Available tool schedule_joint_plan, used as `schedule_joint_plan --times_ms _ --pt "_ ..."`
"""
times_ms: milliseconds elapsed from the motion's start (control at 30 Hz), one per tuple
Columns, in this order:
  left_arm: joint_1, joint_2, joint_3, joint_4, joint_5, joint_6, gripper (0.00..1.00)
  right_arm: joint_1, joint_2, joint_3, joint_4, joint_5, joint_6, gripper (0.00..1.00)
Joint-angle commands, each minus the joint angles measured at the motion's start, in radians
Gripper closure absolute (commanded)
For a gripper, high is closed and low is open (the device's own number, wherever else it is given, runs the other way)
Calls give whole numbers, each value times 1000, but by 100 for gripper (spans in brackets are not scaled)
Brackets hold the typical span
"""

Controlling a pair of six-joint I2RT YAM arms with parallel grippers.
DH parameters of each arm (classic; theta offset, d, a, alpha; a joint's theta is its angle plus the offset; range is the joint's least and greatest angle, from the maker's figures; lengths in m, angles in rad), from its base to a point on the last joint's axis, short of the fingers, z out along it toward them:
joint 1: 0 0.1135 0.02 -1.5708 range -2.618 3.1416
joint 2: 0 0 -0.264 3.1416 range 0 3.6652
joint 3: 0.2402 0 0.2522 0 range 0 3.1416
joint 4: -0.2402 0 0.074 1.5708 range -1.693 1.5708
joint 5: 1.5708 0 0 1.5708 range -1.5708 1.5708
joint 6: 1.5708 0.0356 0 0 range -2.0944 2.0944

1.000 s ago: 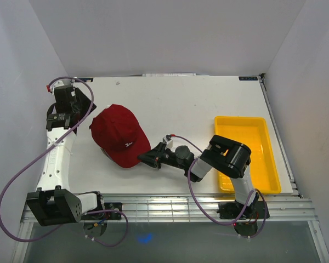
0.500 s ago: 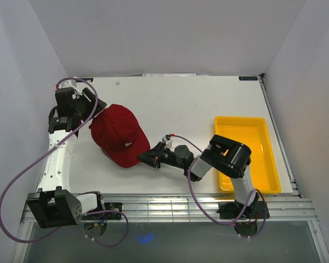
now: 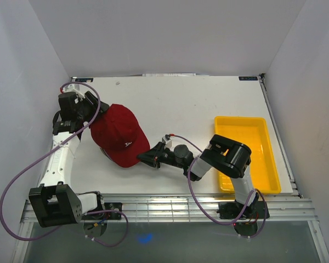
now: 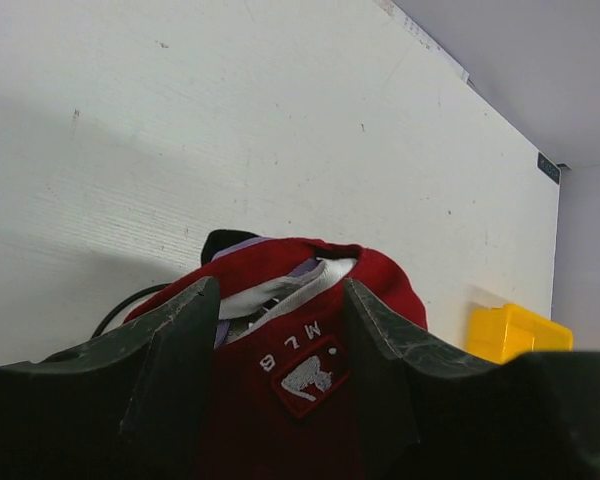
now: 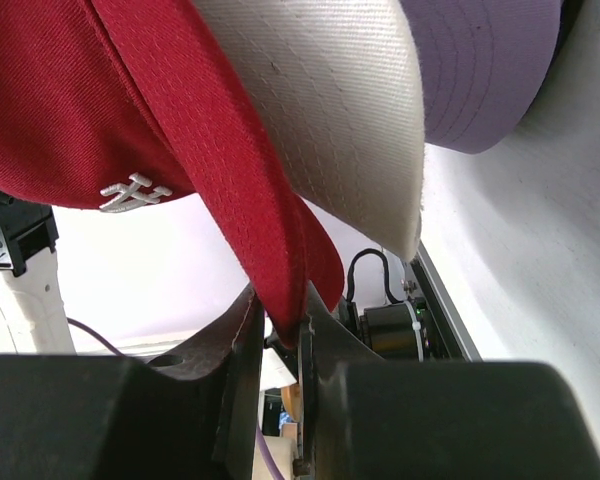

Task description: Stack the hats

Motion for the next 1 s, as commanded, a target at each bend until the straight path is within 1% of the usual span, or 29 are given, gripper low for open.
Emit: schedule_joint_plan --times_ms 0,267,533,600,667,700,733,833,967 --pt "0 28 -59 -110 -62 39 39 -3 52 -28 -185 11 8 92" --pt "0 30 -73 -113 -76 34 39 -9 89 -46 -185 5 6 92" --pt "0 22 -32 -133 -88 37 37 -15 92 -51 -191 -9 5 92" --pt "0 17 -24 -138 -81 39 35 -18 84 -55 -197 -12 3 89" --pt "0 11 -15 -138 -70 43 33 -21 77 -54 -207 -13 0 85" --pt "0 2 -10 -138 -71 46 33 -21 73 -54 -209 -15 -2 83" --pt "0 -1 -6 -139 -71 51 31 -21 70 -52 -214 -17 -5 77" --pt "0 2 20 -153 -82 60 30 -23 58 -46 -237 -20 -14 68" --pt "0 -4 39 -154 -80 60 29 -23 23 -52 -260 -15 -23 61"
